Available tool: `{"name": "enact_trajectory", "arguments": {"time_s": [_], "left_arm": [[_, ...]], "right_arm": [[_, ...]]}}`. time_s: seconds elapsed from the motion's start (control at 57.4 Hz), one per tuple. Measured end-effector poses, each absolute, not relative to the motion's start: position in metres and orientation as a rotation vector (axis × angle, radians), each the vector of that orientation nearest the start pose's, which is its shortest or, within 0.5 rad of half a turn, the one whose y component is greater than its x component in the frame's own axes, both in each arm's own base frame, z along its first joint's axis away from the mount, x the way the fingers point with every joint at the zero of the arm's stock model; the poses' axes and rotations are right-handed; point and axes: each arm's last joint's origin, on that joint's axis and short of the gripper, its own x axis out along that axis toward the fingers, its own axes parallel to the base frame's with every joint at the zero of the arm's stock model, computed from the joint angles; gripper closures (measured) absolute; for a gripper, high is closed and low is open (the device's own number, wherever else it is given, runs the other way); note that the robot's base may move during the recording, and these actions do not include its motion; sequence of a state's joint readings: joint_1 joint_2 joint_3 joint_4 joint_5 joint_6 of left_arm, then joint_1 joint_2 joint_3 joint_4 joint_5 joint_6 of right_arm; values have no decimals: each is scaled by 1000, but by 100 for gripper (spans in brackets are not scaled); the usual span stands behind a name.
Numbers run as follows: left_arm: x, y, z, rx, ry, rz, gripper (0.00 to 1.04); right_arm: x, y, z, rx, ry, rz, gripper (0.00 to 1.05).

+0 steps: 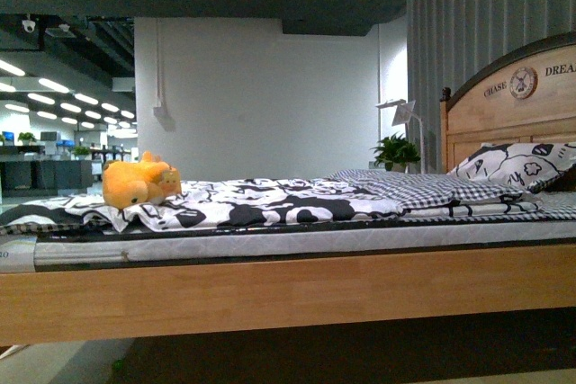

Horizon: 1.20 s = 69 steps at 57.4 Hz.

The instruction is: Put away toys

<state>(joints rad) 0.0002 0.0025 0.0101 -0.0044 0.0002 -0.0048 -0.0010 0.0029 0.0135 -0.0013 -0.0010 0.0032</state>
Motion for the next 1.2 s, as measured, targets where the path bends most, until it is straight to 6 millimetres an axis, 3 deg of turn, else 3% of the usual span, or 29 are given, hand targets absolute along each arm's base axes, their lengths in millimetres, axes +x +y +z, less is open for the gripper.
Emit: {"name": "enact_trajectory", "arguments": {"time_s": [1.203], "left_arm": [[97, 0, 166, -5, -3, 0, 6]], "right_arm": [[97, 0, 168, 3, -9, 0, 2]]}}
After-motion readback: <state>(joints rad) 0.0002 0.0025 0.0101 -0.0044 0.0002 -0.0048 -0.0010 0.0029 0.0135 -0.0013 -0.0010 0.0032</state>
